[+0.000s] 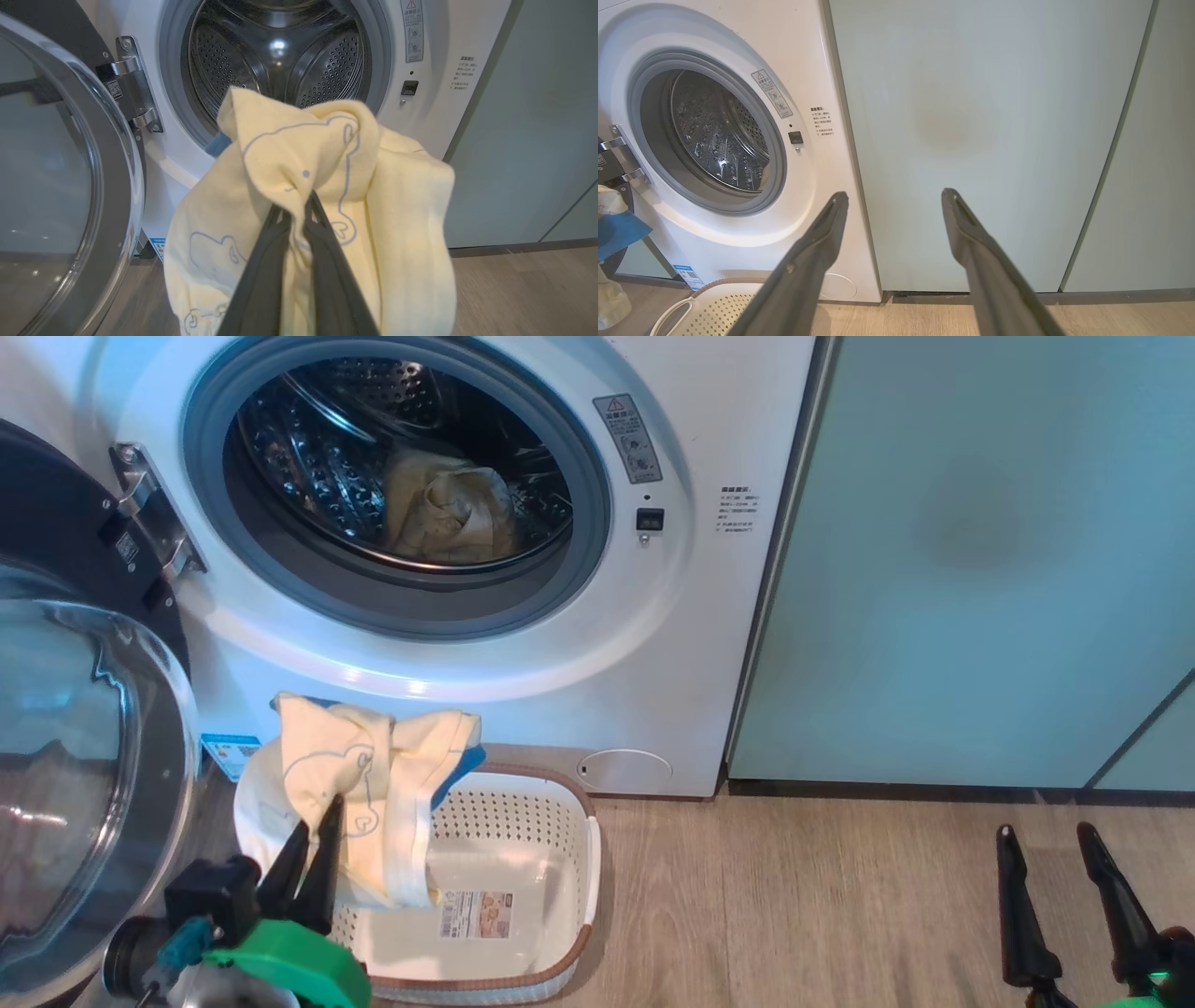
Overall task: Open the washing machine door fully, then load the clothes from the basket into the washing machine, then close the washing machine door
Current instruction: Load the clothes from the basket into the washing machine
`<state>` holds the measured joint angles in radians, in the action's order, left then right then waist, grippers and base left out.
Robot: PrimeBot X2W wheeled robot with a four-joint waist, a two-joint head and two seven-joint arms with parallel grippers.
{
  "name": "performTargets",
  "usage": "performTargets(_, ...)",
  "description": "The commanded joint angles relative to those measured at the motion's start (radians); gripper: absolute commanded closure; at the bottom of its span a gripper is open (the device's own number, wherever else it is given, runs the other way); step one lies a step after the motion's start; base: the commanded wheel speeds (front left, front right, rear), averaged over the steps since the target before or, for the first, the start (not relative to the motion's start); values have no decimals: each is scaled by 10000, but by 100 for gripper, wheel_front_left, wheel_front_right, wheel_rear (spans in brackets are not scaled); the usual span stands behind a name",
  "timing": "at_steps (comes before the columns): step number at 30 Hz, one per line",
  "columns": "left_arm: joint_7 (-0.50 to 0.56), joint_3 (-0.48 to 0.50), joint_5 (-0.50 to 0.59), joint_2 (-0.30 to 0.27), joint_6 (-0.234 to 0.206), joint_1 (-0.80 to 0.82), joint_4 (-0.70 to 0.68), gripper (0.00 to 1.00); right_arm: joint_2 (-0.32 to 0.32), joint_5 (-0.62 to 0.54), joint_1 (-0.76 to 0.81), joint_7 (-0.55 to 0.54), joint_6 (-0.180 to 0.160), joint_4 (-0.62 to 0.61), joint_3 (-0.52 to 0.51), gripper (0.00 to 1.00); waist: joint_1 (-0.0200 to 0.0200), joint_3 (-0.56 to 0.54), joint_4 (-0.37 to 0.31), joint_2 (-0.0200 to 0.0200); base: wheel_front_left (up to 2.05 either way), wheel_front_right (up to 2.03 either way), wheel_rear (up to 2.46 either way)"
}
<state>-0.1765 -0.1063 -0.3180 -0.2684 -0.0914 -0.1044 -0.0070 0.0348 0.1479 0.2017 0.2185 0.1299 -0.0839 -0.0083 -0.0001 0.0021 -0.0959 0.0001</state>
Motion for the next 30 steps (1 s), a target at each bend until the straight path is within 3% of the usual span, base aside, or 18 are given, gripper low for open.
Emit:
performTargets(1,-29,343,-49,-266,-61,296,-411,100,154,-19,-258,3,8,-378,196,0,1,2,1,-1,0,0,0)
performTargets(20,-78,244,-258,-262,-28,800,-54,100,154,88,-363,-70,8,-348,345,0,1,244,-108,-1,0,0,0)
performTargets(30,-6,348,-453,-444,126,2136,780,100,154,242,-721,78,8,-340,417,0,1,1282,-459,-1,0,0,0)
